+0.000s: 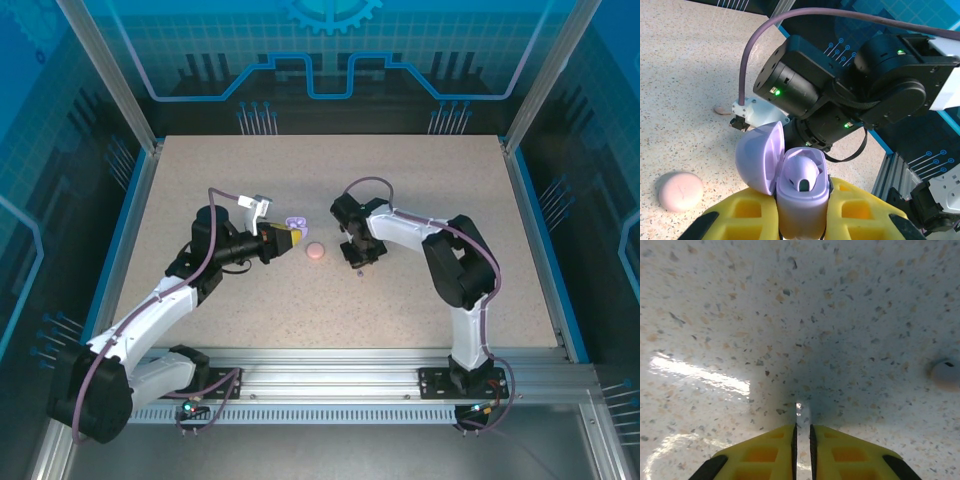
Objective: Insert wireless bluetooth earbuds into charging case
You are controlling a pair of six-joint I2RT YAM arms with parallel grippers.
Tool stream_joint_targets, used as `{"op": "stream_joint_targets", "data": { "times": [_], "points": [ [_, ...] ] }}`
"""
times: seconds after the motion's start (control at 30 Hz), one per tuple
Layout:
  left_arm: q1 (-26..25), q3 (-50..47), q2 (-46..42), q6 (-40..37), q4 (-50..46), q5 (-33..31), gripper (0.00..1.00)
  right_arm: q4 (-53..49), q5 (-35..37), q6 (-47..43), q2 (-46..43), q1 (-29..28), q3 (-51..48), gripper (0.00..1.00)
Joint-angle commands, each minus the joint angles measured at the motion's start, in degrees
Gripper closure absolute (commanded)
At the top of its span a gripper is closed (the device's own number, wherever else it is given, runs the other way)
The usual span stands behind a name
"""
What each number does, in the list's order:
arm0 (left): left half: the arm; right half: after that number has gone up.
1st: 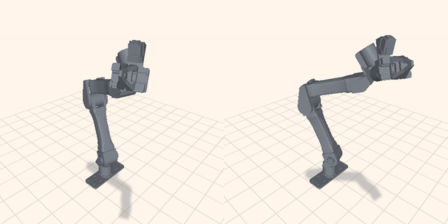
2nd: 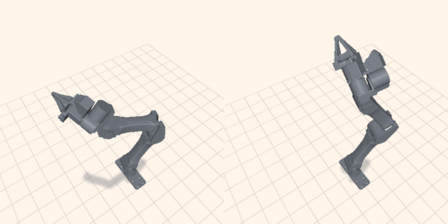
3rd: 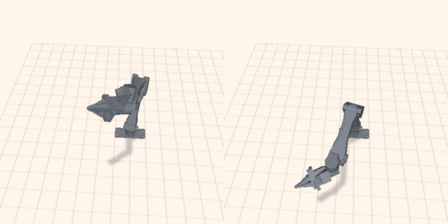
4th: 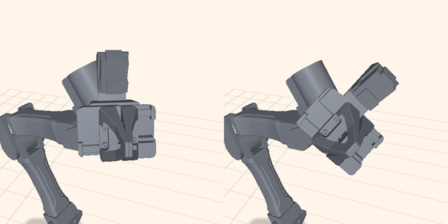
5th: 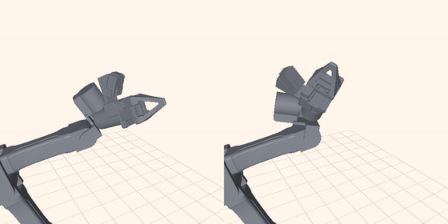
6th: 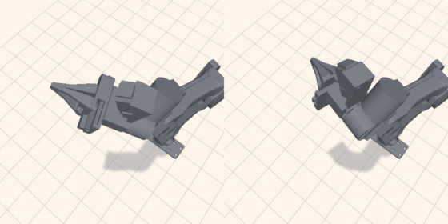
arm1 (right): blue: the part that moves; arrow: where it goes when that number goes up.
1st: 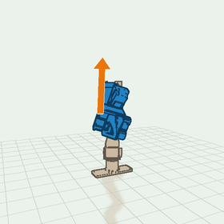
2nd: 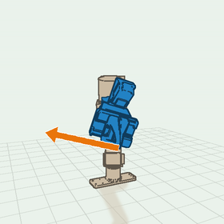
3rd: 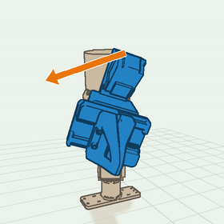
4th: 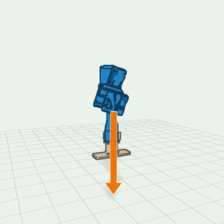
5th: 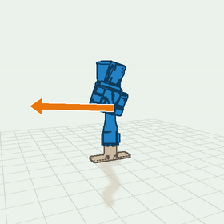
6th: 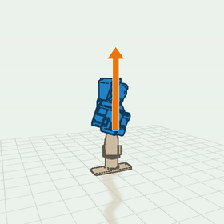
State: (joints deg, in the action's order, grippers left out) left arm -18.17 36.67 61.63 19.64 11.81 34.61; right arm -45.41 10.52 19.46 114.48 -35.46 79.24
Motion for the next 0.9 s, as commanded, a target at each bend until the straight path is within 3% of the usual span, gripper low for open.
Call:
{"op": "stream_joint_targets", "data": {
  "times": [0.0,0.53,0.87],
  "points": [
    [-0.55,-0.1,-0.68,0.55,-0.78,-0.76,0.91,-0.68,-0.53,-0.33,1.18,0.05,1.09,0.83],
    [-0.55,0.05,-0.57,0.49,-1.11,-0.9,0.91,-0.77,-9.55,-9.4,2.36,-3.14,0.82,0.82],
    [-0.55,0.06,-0.66,0.49,-1.57,-1.01,0.91,-2.49,-9.18,-11.12,-0.71,-4.09,1.0,0.79]
  ]
}}
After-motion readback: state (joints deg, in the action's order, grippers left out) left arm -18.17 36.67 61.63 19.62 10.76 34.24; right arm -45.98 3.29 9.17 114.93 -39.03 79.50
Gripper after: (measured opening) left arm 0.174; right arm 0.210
